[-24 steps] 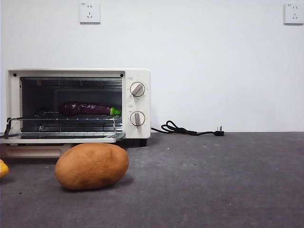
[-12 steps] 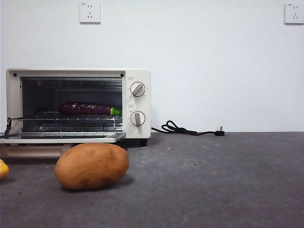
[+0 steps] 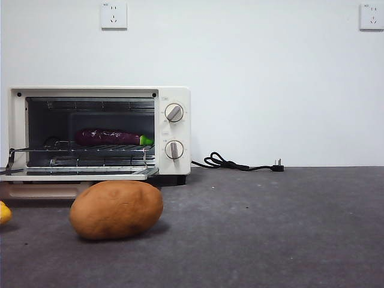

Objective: Take the eggplant from the table,put the eggplant in the oven

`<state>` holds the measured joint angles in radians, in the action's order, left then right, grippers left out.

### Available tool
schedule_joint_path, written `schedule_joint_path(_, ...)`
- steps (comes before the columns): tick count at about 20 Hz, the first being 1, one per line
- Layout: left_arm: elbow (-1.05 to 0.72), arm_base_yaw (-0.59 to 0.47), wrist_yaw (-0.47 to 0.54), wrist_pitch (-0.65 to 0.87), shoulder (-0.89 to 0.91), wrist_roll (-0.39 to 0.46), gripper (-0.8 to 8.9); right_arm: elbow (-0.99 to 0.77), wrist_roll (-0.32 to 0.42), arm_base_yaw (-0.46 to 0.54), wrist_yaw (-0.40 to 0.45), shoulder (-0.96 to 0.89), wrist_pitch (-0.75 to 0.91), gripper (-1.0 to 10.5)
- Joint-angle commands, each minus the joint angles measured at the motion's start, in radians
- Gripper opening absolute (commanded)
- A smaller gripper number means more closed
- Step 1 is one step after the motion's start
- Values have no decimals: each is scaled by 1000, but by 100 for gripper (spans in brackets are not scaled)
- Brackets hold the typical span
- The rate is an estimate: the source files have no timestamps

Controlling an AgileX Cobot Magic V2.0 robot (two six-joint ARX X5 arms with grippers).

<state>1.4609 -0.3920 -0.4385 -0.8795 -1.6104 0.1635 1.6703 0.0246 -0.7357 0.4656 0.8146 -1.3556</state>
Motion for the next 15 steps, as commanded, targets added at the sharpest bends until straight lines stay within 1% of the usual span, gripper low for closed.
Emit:
schedule_joint_path(1,-97,-56,-72,54,-26,4,-6,-7,6,-3,14,0,-25,-12)
schedule_joint_path(4,-232,-121,-123,151,-49,-2,-6,-7,6,-3,52,0,-25,-12)
schedule_joint_path(6,-303,-148,-194,216,-61,-9,-6,-7,4,-3,59,0,-25,-12)
schedule_joint_path(7,-334,-153,-214,251,-61,-21,-6,-7,2,-3,59,0,-25,-12)
schedule_joint_path(10,-401,-150,-225,334,-61,-31,-6,-7,-10,-3,58,0,-25,-12)
schedule_joint_path(15,-439,-143,-235,380,-64,-38,-6,-6,-21,-3,58,0,-25,-12)
